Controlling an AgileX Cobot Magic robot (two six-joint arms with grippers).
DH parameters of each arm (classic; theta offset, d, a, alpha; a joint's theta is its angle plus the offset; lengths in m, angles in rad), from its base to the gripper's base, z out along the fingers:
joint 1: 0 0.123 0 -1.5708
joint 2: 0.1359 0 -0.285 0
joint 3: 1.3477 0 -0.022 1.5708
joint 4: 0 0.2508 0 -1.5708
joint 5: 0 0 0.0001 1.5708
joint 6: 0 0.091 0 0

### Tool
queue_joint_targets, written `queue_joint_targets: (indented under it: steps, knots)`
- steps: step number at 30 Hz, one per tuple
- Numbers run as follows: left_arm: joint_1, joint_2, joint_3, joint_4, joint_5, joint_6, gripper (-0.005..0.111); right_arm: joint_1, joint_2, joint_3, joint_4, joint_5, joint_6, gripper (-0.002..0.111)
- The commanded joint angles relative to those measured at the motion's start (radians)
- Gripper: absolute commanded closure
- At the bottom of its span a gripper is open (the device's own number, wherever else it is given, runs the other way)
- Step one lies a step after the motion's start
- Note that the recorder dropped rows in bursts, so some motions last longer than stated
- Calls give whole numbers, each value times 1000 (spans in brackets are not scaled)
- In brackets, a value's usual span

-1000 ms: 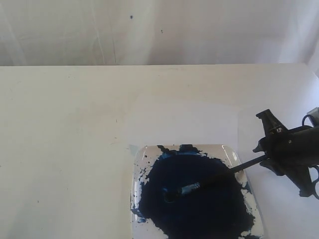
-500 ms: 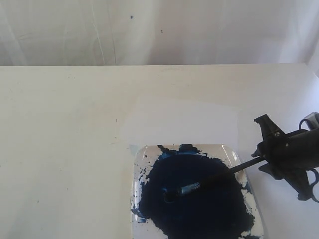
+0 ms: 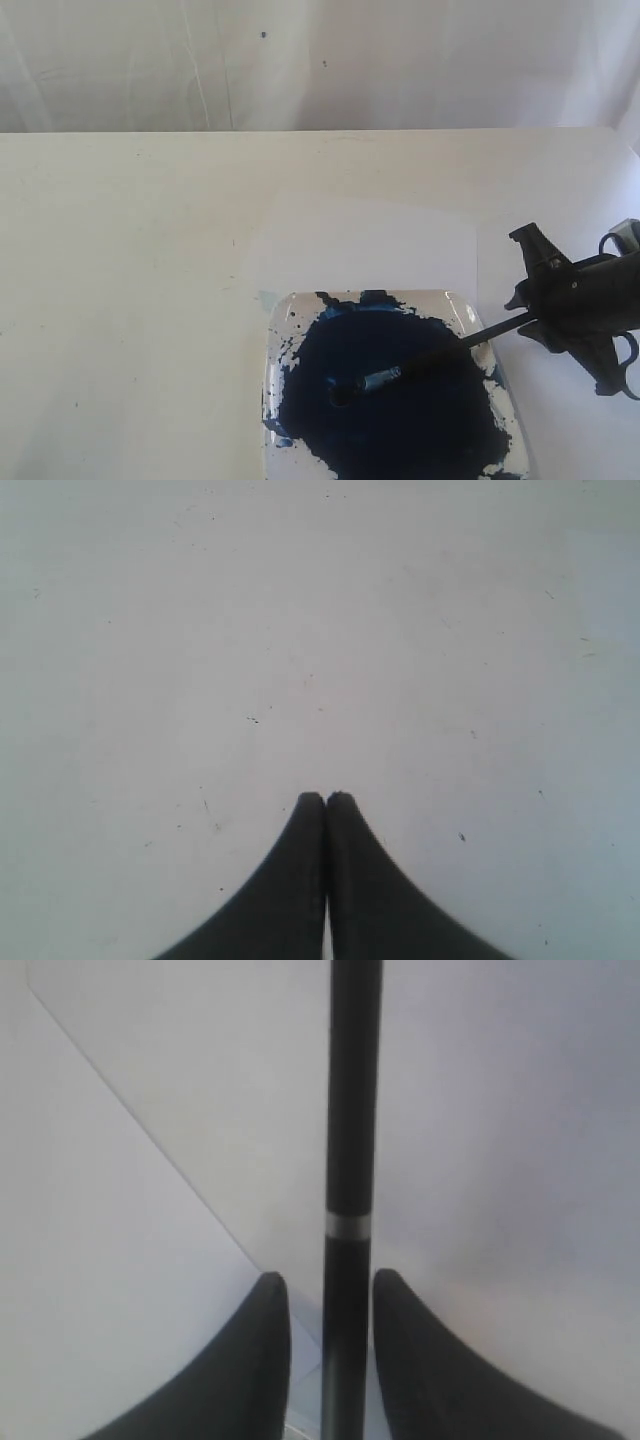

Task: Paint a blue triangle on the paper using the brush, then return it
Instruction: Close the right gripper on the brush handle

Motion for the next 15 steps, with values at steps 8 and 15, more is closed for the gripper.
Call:
queue_joint_targets:
  steps: [8, 15]
  knots:
    - [-6, -5, 5, -3, 2, 0, 107, 1, 0, -5, 3, 4, -4, 96]
    - [-6, -5, 5, -3, 2, 0, 107, 1, 0, -5, 23, 10, -4, 104]
